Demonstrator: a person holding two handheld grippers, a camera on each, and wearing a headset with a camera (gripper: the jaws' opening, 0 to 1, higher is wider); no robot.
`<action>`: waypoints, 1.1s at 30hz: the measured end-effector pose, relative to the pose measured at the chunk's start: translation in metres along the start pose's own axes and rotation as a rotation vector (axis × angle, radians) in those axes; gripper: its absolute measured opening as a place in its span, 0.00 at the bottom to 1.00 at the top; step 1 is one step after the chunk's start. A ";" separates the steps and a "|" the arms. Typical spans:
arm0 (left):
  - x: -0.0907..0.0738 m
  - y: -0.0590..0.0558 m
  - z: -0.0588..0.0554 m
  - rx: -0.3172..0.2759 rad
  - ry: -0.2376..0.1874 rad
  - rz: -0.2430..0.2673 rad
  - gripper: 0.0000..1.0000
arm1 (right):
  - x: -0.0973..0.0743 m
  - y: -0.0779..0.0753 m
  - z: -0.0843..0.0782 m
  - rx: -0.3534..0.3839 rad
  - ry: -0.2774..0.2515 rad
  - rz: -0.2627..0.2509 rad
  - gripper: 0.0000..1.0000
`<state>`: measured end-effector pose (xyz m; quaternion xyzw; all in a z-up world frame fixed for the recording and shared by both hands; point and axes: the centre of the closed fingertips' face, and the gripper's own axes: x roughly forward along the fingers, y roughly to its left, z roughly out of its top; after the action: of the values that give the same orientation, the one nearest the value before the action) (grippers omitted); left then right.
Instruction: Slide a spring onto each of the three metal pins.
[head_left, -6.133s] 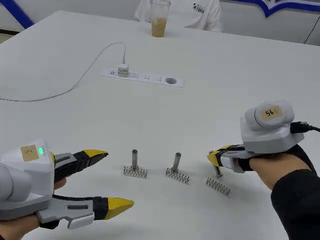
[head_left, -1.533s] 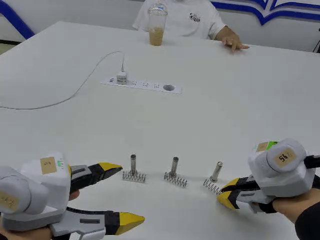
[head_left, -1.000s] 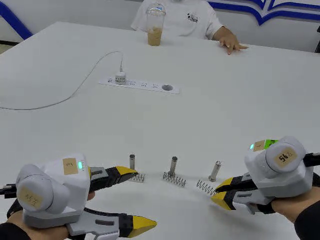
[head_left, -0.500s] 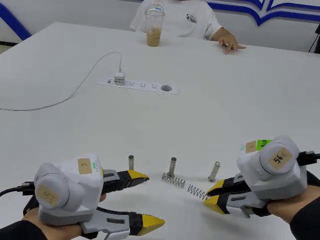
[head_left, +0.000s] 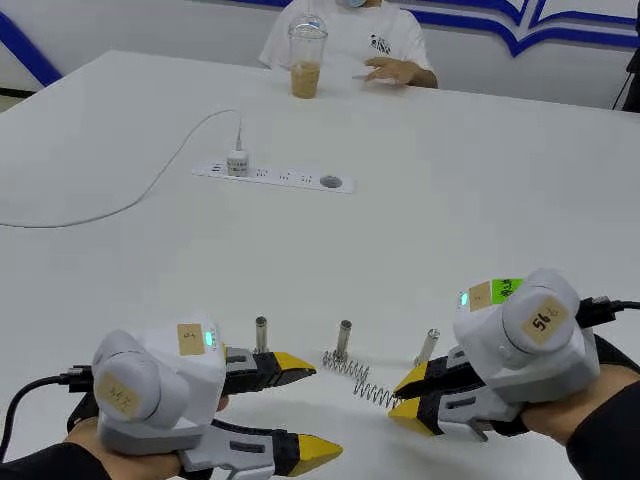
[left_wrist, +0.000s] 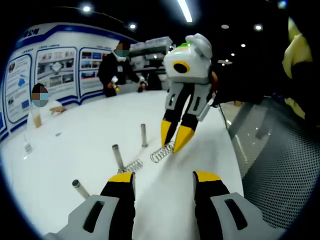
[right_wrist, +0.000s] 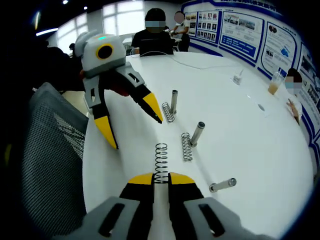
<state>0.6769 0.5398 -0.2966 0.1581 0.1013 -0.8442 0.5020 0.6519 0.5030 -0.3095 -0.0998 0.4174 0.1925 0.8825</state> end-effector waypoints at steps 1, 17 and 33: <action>0.001 -0.001 0.001 0.004 -0.001 -0.004 0.46 | 0.000 0.002 0.001 -0.008 0.001 0.006 0.12; 0.011 -0.014 0.002 0.056 0.006 -0.063 0.32 | 0.004 0.023 0.003 -0.106 0.029 0.086 0.12; 0.015 -0.024 -0.003 0.105 0.020 -0.099 0.17 | 0.004 0.036 0.003 -0.156 0.048 0.142 0.12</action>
<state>0.6496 0.5395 -0.3047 0.1874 0.0694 -0.8705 0.4497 0.6411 0.5376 -0.3113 -0.1428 0.4283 0.2838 0.8459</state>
